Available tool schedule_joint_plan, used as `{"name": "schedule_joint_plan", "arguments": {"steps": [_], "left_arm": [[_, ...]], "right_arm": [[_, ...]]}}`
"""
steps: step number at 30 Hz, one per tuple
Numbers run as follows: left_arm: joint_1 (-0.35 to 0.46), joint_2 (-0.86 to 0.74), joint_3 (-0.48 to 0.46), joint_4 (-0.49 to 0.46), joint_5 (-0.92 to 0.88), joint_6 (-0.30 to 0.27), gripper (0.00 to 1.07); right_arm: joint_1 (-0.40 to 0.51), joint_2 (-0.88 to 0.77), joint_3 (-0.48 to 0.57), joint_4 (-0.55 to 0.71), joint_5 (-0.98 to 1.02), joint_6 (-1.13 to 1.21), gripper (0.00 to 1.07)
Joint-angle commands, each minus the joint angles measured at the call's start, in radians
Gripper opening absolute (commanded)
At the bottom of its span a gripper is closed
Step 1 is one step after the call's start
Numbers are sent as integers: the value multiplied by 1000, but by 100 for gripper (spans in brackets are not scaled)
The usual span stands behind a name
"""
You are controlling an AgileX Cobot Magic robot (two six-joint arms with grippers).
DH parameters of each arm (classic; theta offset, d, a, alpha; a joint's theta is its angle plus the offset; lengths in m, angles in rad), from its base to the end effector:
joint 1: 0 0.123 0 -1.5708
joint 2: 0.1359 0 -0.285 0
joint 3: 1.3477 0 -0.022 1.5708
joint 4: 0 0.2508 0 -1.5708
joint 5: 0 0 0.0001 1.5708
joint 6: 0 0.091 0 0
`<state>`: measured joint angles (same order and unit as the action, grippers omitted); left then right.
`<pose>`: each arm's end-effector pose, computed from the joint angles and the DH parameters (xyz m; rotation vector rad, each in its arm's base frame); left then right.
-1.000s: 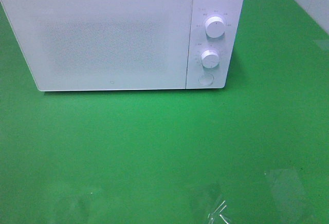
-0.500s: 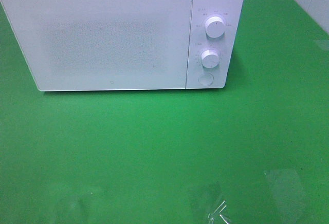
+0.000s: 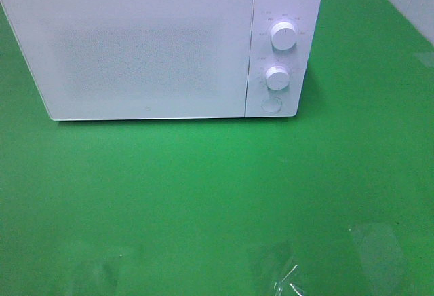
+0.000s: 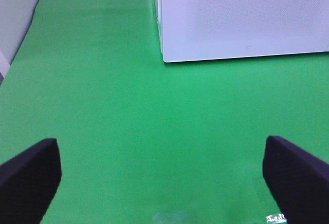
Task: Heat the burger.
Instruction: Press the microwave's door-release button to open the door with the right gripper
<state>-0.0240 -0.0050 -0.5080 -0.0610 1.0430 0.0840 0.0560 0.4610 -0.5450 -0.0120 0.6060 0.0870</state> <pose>-0.0060 -0.0047 0.2810 0.1112 2.0092 -0.0344 0.0901 0.0044 0.3092 0.0256 2.0063 0.0783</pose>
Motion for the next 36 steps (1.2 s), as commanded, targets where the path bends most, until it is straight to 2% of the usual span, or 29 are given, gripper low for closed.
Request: {"name": "schedule_joint_plan", "arguments": {"steps": [1,13,15,18,26,28,29,30,33,34,36], "left_arm": [[2,-19,4,-2,-1,-1,100],[2,-19,4,-2,-1,-1,100],[2,-19,4,-2,-1,-1,100],[2,-19,4,-2,-1,-1,100],[2,-19,4,-2,-1,-1,100],[2,-19,4,-2,-1,-1,100],[2,-19,4,-2,-1,-1,100],[2,-19,4,-2,-1,-1,100],[2,-19,4,-2,-1,-1,100],[2,-19,4,-2,-1,-1,100],[2,-19,4,-2,-1,-1,100]], "right_arm": [[-6,73,6,-4,-93,6,76],[-6,212,104,-5,-388,7,76],[-6,267,149,-14,-545,6,76],[-6,284,160,-14,-586,6,76],[-6,420,208,-13,-856,6,76],[-6,489,252,-10,-1063,-8,76],[-6,489,252,-10,-1063,-8,76],[-6,525,270,0,-1141,-25,76],[-6,543,279,12,-1180,-32,76],[-6,596,305,63,-1277,-59,76],[-4,633,316,99,-1328,-87,76]]}}
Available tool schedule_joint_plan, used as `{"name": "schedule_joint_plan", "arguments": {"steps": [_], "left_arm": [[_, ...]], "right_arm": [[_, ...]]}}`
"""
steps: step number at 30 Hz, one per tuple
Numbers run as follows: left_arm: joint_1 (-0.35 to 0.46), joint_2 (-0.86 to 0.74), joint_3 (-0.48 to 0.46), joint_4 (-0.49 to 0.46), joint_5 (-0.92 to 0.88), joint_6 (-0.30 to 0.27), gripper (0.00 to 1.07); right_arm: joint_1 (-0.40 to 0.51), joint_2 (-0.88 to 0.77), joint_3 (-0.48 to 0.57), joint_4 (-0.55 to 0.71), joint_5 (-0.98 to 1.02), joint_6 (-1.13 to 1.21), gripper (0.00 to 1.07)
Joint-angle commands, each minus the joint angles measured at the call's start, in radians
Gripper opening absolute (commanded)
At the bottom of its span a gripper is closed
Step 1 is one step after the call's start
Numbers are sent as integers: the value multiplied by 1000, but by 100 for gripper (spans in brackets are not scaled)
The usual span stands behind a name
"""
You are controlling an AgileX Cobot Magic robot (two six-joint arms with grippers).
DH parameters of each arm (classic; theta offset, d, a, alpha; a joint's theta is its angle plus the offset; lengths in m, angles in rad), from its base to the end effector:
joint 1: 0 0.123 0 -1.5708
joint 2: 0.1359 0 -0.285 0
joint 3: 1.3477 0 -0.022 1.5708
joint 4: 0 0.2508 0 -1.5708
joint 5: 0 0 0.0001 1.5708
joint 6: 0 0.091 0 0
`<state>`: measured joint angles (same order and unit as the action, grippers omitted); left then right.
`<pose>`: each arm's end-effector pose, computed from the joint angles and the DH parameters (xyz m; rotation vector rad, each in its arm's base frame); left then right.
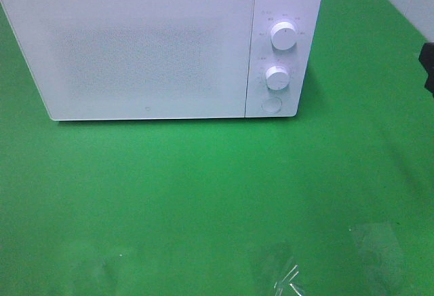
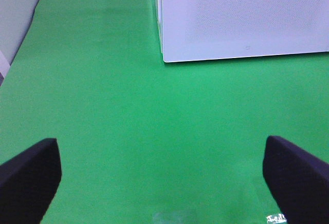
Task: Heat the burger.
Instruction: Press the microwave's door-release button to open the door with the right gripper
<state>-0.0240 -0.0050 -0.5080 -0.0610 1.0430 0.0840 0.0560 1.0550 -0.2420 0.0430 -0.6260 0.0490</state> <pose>-0.0060 -0.0047 0.2810 0.1112 2.0092 -0.0344 0.1868 0.0082 0.2285 0.0423 1.6712 0.0846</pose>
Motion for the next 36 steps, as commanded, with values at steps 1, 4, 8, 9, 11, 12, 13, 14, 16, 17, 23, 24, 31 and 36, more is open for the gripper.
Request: {"name": "schedule_joint_plan", "arguments": {"steps": [1,4,8,9,11,12,13,14,16,17,23,24,31,36], "left_arm": [[2,-19,4,-2,-1,-1,100],[2,-19,4,-2,-1,-1,100],[2,-19,4,-2,-1,-1,100],[2,-19,4,-2,-1,-1,100],[2,-19,4,-2,-1,-1,100],[2,-19,4,-2,-1,-1,100],[2,-19,4,-2,-1,-1,100],[2,-19,4,-2,-1,-1,100],[2,-19,4,-2,-1,-1,100],[2,-19,4,-2,-1,-1,100],[2,-19,4,-2,-1,-1,100],[2,-19,4,-2,-1,-1,100],[2,-19,4,-2,-1,-1,100],[2,-19,4,-2,-1,-1,100]], "right_arm": [[-4,39,13,44,-96,-49,76],[-4,92,21,50,-148,-49,76],[45,154,21,90,-199,-70,76],[70,170,21,114,-211,-91,76],[126,202,21,170,-247,-158,76],[179,233,21,235,-290,-220,76],[179,233,21,235,-290,-220,76],[233,262,21,298,-324,-259,76],[260,276,20,326,-342,-275,76],[260,276,20,326,-342,-275,76],[452,369,19,505,-498,-320,76],[452,369,19,505,-498,-320,76],[583,441,-11,635,-551,-336,76],[668,505,-81,708,-551,-389,76]]}}
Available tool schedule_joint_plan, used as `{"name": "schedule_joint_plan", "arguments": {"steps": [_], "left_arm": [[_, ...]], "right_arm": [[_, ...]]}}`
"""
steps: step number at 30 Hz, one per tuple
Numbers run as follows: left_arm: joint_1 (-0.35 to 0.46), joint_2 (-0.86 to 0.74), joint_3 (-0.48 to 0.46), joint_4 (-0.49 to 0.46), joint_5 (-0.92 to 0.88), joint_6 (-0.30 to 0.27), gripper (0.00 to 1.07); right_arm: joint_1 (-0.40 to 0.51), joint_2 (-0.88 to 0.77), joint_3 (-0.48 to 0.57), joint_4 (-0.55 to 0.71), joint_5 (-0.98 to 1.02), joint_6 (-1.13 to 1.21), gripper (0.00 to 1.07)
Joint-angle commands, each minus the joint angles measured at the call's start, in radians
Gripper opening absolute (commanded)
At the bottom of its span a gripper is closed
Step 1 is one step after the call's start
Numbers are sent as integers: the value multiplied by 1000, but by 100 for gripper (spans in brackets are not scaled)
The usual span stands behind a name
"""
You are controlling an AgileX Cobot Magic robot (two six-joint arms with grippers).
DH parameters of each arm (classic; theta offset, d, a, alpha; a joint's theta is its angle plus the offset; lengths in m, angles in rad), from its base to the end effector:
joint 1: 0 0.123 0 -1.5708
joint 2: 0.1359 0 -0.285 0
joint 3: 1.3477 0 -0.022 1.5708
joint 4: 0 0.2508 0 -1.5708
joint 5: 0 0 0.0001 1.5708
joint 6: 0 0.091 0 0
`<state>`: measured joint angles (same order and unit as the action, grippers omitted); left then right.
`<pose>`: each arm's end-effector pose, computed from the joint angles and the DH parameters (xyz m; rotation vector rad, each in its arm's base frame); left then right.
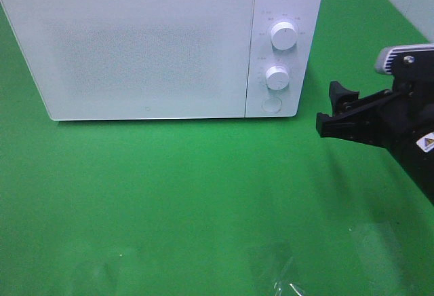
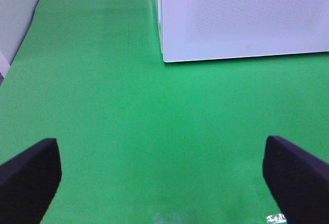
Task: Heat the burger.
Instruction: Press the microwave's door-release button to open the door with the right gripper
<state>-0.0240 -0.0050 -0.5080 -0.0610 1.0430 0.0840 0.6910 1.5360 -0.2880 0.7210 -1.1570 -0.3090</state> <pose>-0.0060 -0.0047 0.2810 0.1112 2.0092 -0.0344 0.2053 0.0984 0.1766 -0.0666 1.6642 -0.0023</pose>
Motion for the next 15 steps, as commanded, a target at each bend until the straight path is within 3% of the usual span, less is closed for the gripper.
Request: {"name": "schedule_joint_plan", "arguments": {"steps": [1,15], "left_arm": [[2,-19,4,-2,-1,-1,100],[2,-19,4,-2,-1,-1,100]], "right_arm": [[33,24,-35,30,-20,-31,76],[173,181,-216,134,13,-58,76]]}}
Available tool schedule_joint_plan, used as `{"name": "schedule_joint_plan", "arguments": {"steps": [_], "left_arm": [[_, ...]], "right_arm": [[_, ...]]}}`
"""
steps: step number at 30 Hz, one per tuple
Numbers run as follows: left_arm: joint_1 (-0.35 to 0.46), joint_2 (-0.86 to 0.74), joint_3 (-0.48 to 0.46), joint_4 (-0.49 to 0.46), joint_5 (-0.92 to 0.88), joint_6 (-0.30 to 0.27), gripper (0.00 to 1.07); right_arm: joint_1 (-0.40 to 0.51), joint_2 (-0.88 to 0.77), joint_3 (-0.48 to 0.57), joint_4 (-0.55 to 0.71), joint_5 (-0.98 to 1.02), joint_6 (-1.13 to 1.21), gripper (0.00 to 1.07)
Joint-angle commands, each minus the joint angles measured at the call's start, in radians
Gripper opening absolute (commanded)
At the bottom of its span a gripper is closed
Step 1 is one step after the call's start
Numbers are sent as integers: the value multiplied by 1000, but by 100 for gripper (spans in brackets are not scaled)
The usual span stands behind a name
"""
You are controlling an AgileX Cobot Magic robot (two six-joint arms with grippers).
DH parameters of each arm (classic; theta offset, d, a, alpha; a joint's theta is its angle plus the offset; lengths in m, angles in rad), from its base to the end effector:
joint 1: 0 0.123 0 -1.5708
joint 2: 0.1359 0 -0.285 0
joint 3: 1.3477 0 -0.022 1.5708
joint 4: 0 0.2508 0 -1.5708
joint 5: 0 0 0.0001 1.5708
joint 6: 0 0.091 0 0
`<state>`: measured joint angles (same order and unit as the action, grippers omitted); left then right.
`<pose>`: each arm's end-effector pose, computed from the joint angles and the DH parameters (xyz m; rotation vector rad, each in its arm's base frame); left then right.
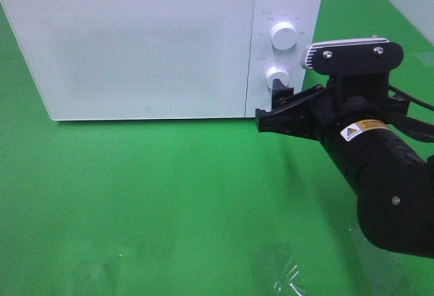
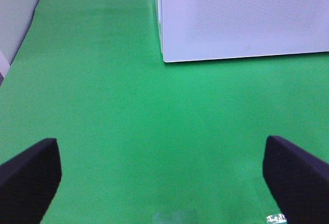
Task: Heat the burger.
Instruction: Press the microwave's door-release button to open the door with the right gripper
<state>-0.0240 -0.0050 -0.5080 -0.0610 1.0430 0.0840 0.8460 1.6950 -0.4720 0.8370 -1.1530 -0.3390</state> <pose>-0.0060 -0.0047 0.2810 0.1112 2.0092 -0.0344 0.2219 0.1575 0.1701 -0.0949 1.6787 0.0569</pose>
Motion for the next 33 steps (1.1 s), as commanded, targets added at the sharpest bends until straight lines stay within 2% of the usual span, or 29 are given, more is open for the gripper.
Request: {"name": "schedule_joint_plan", "arguments": {"steps": [1,10,14,17,18,19,20,21,22,23,25,26,27,28,29,32,33], "left_arm": [[2,-19,4,-2,-1,-1,100],[2,-19,4,-2,-1,-1,100],[2,-19,4,-2,-1,-1,100],[2,-19,4,-2,-1,-1,100],[2,-19,4,-2,-1,-1,100],[2,-19,4,-2,-1,-1,100],[2,-19,4,-2,-1,-1,100],[2,-19,4,-2,-1,-1,100],[2,-19,4,-2,-1,-1,100],[2,-19,4,-2,-1,-1,100],[2,-19,4,-2,-1,-1,100],[2,-19,4,-2,-1,-1,100],[2,-19,4,-2,-1,-1,100],[2,-19,4,-2,-1,-1,100],[2,-19,4,-2,-1,-1,100],[2,-19,4,-2,-1,-1,100],[2,-19,4,-2,-1,-1,100]], "right_arm": [[24,35,-47,20,17,-29,76],[32,44,-76,65,52,39,76],[32,44,-76,58,66,257,71],[32,44,-76,56,70,308,69],[32,44,-76,56,78,415,65],[32,44,-76,56,78,415,65],[32,44,-76,56,85,545,60],[32,44,-76,56,85,545,60],[32,44,-76,56,88,666,54],[32,44,-76,56,88,666,54],[32,44,-76,60,92,920,39],[32,44,-76,60,92,920,39],[32,44,-76,60,94,1047,31],[32,44,-76,60,94,1047,31],[32,44,-76,60,107,1152,24],[32,44,-76,60,116,1240,20],[32,44,-76,61,117,1280,13]]}}
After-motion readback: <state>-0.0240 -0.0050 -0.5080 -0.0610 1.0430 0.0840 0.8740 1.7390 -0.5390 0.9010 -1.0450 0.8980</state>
